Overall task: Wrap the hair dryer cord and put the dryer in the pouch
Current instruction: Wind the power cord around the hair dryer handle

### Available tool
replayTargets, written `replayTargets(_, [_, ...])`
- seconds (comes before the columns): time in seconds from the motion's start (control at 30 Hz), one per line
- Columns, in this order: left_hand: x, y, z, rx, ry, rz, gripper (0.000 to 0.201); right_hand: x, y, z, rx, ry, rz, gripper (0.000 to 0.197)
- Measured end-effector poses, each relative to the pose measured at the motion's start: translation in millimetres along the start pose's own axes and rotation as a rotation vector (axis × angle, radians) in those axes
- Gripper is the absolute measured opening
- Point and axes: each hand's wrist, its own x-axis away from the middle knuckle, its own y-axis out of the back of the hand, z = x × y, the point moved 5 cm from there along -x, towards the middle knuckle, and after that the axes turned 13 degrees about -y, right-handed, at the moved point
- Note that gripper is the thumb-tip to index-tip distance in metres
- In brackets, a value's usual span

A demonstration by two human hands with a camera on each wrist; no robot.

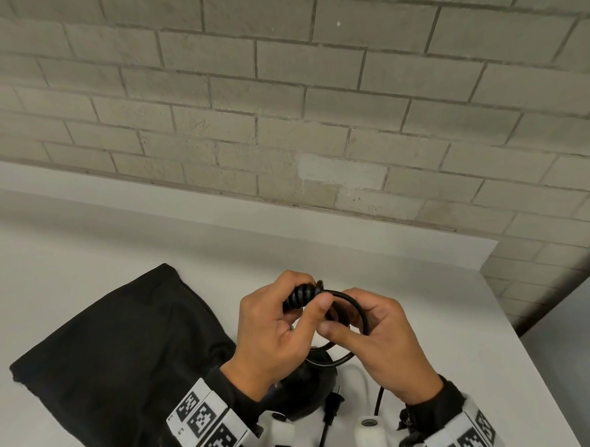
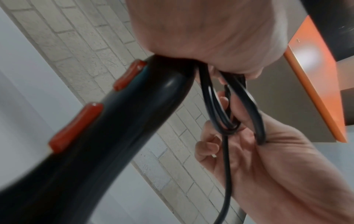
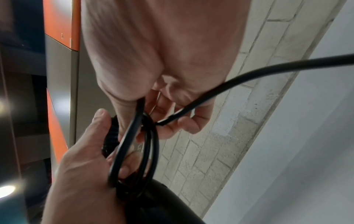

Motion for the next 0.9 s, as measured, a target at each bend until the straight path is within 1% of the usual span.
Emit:
replayTargets(0.07, [-1,0,1,-0.021,0.015,0.008,0.032,-1,0,-1,0.002,-0.013,0.005,0.024])
replayTargets(0.2, [0,-1,3,0.036,0.039,0.023,0.032,-2,1,0,0.039,-0.052,0.054,0.019])
replayTargets(0.3, [2,-4,4,0.102,0.086,0.052,0.022,-3,2,0,0.125,-0.083,0.107,0.022])
replayTargets(0.37, [3,-6,5,0.106,0.126,0.041,0.019,-2,0,1,0.175,-0.063,0.100,0.021])
replayTargets(0.4, [4,-5,6,0.086,0.142,0.021,0.021,-1,-1,3,0.191,-0.027,0.054,0.021])
replayTargets(0.43, [4,-4,6,0.048,0.151,-0.004,0.023,1,-1,5,0.208,0.022,-0.042,0.027])
replayTargets(0.5, [3,0,8,-0.043,0.166,-0.059,0.028,10,0,9,0.263,0.137,-0.337,0.043])
replayTargets(0.53, [3,1,8,-0.068,0.175,-0.085,0.033,16,-1,10,0.317,0.203,-0.469,0.045])
replayTargets(0.57, [3,2,9,-0.080,0.180,-0.103,0.036,22,-5,11,0.414,0.285,-0.565,0.039])
replayTargets(0.6, [3,3,9,-0.089,0.174,-0.114,0.038,26,-11,13,0.547,0.354,-0.623,0.026])
replayTargets(0.63, [3,3,7,-0.101,0.161,-0.115,0.036,28,-17,12,0.664,0.382,-0.651,0.016])
replayTargets(0.67, [4,3,6,-0.111,0.148,-0.110,0.035,29,-21,10,0.742,0.367,-0.671,0.017])
replayTargets(0.7, [4,2,5,-0.115,0.139,-0.106,0.032,29,-23,6,0.777,0.325,-0.673,0.023])
replayTargets(0.77, [5,3,5,-0.127,0.119,-0.108,0.031,28,-28,4,0.792,0.243,-0.637,0.028])
replayTargets(0.83, [4,4,6,-0.168,0.091,-0.108,0.038,29,-33,4,0.682,0.116,-0.530,0.029])
replayTargets(0.9, [1,7,9,-0.208,0.062,-0.113,0.042,28,-33,7,0.474,-0.098,-0.400,0.026])
